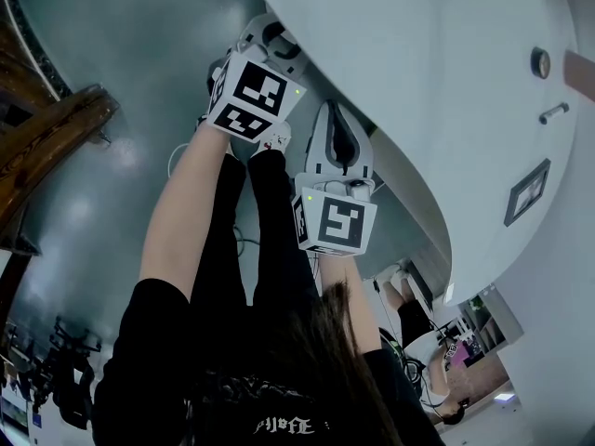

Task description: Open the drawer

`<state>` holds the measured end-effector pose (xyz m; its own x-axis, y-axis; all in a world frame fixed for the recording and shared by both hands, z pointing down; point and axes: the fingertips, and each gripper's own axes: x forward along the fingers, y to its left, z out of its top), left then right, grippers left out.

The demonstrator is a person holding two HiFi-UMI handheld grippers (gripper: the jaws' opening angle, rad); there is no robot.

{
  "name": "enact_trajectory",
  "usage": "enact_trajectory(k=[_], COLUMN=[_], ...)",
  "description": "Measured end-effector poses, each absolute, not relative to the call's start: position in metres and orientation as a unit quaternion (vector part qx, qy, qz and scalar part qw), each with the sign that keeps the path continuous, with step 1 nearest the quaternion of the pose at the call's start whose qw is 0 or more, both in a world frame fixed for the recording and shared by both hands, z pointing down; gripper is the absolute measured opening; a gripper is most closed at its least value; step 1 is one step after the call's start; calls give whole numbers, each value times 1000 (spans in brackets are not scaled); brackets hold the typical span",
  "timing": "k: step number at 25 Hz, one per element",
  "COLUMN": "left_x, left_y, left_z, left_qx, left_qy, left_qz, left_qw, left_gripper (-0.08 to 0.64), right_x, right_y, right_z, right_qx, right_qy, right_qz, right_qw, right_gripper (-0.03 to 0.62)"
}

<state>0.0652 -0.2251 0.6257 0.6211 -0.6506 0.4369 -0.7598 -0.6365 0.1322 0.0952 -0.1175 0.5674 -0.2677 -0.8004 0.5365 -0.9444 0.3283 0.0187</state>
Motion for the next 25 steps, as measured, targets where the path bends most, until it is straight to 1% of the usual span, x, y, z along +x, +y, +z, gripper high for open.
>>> enact_trajectory(k=[6,13,25], left_x=[64,25,5], left_y=[-223,-179,-153], left_z=[625,623,623], left_qx=[888,899,893], left_qy=[-395,-367,-375], left_qz=[184,195,188], left_qw=[148,139,162], left_gripper=[110,110,112], right_x=[97,97,64], right_y=[-116,-112,-81], right_z=[567,573,566], right_qx=[559,563,553], right_qy=[-781,-779,-783], right_qz=[156,159,170], right_qw=[231,226,228], right_gripper=[25,25,25])
